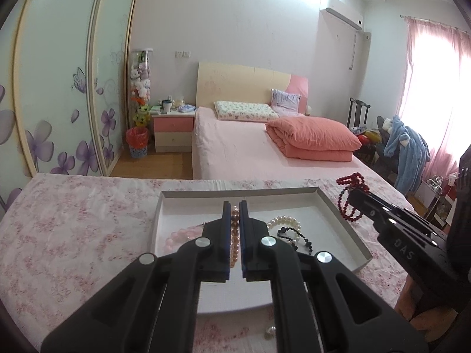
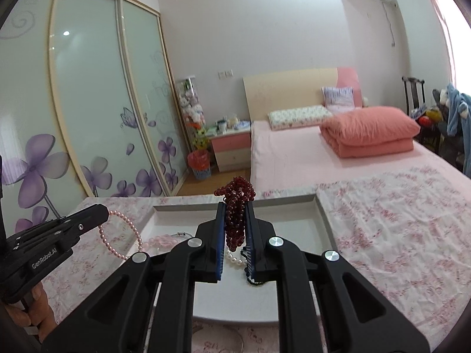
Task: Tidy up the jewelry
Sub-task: 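Open both tools to drop the pearl bracelet and red strand into the tray, then move the right tool to the silver ring while the left tool reaches the pearl earring, then grasp the silver ring with the right tool while the left tool grasps the pearl earring, then lift and carry the ring and earring in both tools over the gray tray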
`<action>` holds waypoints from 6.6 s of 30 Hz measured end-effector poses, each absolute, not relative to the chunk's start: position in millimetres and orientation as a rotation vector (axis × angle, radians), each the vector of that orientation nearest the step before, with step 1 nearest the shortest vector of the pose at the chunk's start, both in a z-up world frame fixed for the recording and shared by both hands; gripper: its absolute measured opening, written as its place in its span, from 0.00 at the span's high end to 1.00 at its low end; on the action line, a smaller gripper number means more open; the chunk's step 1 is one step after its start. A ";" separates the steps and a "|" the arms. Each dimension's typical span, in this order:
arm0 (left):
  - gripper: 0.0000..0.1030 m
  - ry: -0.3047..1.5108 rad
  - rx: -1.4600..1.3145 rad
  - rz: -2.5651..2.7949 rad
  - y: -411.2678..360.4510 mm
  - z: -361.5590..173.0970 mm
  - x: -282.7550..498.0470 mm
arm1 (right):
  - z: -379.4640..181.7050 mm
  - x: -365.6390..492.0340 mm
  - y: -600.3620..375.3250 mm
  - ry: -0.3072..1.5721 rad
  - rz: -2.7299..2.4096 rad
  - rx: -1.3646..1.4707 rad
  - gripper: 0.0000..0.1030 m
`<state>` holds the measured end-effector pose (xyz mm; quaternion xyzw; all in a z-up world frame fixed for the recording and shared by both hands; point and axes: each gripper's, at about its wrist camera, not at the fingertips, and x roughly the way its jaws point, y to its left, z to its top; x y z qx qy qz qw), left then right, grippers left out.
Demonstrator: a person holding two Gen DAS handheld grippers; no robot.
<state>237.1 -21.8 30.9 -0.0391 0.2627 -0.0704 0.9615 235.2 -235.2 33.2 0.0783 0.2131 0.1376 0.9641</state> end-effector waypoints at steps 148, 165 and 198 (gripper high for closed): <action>0.85 0.898 0.076 -0.067 -20.4 -78.1 168.3 | -63.7 171.8 -281.6 0.871 0.103 0.013 0.77; 0.86 0.898 0.011 -0.072 -11.7 -77.8 163.8 | -63.8 170.3 -282.1 0.871 0.118 0.027 0.77; 0.87 0.490 -0.006 -0.028 -22.1 22.7 115.7 | 40.8 102.0 -223.0 0.318 0.238 -0.036 0.78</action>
